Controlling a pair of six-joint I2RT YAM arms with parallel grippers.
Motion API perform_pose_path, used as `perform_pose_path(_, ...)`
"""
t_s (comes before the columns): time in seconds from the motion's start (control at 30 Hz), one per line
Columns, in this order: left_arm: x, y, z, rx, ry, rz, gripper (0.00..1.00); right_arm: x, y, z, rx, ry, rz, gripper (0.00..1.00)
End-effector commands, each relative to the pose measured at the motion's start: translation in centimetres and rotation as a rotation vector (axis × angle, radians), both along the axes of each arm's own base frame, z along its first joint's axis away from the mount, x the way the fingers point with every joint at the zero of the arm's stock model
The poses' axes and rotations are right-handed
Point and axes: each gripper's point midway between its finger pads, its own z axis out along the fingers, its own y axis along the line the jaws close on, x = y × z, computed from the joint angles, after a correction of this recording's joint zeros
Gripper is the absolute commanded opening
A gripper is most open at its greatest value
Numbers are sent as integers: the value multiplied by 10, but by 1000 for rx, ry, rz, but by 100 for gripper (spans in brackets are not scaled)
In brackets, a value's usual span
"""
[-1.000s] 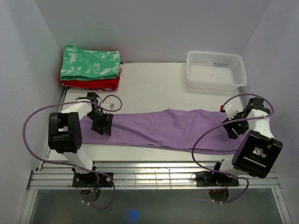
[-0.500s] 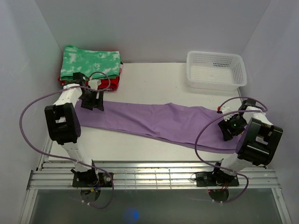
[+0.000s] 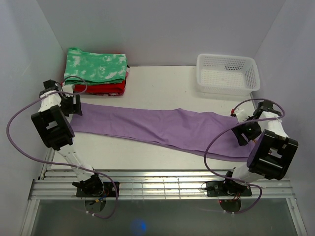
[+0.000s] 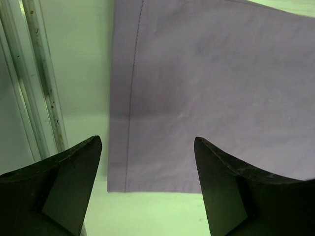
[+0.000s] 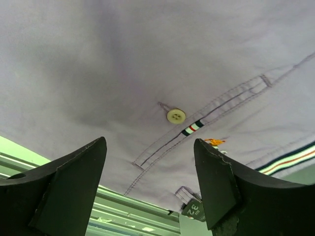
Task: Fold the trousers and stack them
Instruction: Fold the trousers
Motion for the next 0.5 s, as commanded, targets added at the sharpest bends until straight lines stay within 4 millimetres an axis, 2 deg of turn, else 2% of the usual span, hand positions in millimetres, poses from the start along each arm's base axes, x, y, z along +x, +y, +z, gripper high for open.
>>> perform_pose_path(0.0, 14, 14, -8, 66, -27, 9, 86, 4, 1, 22, -1, -37, 16, 77)
perform_pose_path(0.2, 11, 21, -48, 71, 33, 52, 84, 0, 6, 33, 14, -46, 14, 78)
perform_pose_path(0.27, 8, 20, -55, 70, 43, 52, 83, 0, 6, 35, 12, -45, 12, 77)
perform_pose_path(0.4, -9, 2, -73, 6, 78, 22, 79, 0, 6, 38, 8, -49, 20, 77)
perform_pose_path(0.47, -12, -6, -73, -27, 71, 8, 75, 2, 5, 40, 10, -48, 15, 76)
